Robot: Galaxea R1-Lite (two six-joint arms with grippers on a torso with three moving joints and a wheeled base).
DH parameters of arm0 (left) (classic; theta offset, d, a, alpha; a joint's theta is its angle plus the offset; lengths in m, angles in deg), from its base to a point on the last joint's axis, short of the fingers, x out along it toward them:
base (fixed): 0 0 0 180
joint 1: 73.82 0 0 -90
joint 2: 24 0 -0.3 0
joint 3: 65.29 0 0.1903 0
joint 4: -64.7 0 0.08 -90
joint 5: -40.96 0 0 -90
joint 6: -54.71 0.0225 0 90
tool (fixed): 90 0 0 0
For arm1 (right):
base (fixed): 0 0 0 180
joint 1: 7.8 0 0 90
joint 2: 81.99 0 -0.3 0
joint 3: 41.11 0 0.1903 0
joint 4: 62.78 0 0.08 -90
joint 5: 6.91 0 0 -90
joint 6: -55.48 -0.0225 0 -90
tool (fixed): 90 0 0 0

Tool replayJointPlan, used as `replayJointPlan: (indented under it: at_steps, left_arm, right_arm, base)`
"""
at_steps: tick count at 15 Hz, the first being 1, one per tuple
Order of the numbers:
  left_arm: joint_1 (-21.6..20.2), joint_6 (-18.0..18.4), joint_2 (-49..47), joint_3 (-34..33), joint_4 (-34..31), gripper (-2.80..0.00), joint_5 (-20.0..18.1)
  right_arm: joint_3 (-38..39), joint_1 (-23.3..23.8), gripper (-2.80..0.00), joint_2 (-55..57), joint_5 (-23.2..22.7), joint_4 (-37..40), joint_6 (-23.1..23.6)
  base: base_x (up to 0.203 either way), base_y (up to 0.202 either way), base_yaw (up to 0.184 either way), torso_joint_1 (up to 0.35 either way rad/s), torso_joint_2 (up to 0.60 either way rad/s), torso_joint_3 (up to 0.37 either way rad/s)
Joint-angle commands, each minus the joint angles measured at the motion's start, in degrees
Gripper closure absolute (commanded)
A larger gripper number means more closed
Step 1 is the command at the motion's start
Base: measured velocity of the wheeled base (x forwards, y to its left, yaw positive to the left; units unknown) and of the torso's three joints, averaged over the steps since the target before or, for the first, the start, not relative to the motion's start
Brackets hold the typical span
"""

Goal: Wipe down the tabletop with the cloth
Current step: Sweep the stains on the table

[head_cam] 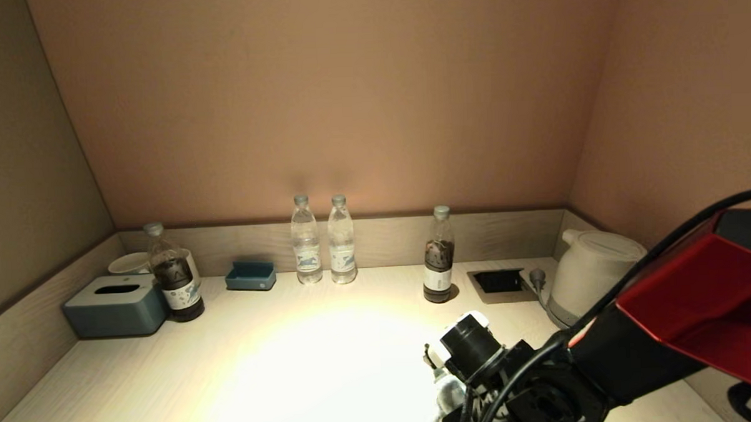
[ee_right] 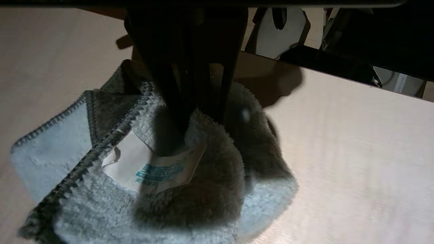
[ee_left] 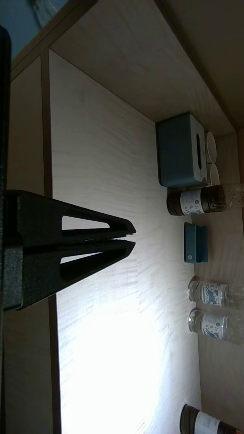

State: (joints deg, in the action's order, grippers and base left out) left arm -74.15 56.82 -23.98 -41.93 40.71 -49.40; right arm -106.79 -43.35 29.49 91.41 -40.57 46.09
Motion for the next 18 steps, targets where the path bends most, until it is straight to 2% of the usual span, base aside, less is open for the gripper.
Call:
replayJointPlan:
  at_steps: [1,5,8,10,11,14,18]
  left_arm:
    - [0.0,0.0,0.0,0.0,0.0,0.0,0.0]
    - [0.0,0.0,0.0,0.0,0.0,0.0,0.0]
    - [0.0,0.0,0.0,0.0,0.0,0.0,0.0]
    - [0.0,0.0,0.0,0.0,0.0,0.0,0.0]
    - [0.0,0.0,0.0,0.0,0.0,0.0,0.0]
    - [0.0,0.0,0.0,0.0,0.0,0.0,0.0]
    - [0.0,0.0,0.0,0.0,0.0,0.0,0.0]
  right_arm:
    - [2.4,3.0,0.0,-1.8,0.6,-0.2,0.1]
    - [4.0,13.0,0.0,-1.5,0.9,-1.2,1.6]
    - [3.1,25.7,0.0,-0.4,1.0,-1.3,5.6]
    - [2.5,30.9,0.0,-0.2,1.1,-1.3,8.1]
    - [2.3,31.6,0.0,-0.3,1.2,-1.3,8.9]
    - [2.0,39.1,0.0,-1.7,1.2,-1.3,11.4]
    - [-1.0,44.1,0.0,-0.5,1.2,-1.1,13.2]
  base:
    - [0.0,0.0,0.0,0.0,0.0,0.0]
    - [0.0,0.0,0.0,0.0,0.0,0.0]
    - [0.0,0.0,0.0,0.0,0.0,0.0]
    - [0.0,0.0,0.0,0.0,0.0,0.0]
    - [0.0,0.0,0.0,0.0,0.0,0.0]
    - [0.0,0.0,0.0,0.0,0.0,0.0]
    - [0.0,0.0,0.0,0.0,0.0,0.0]
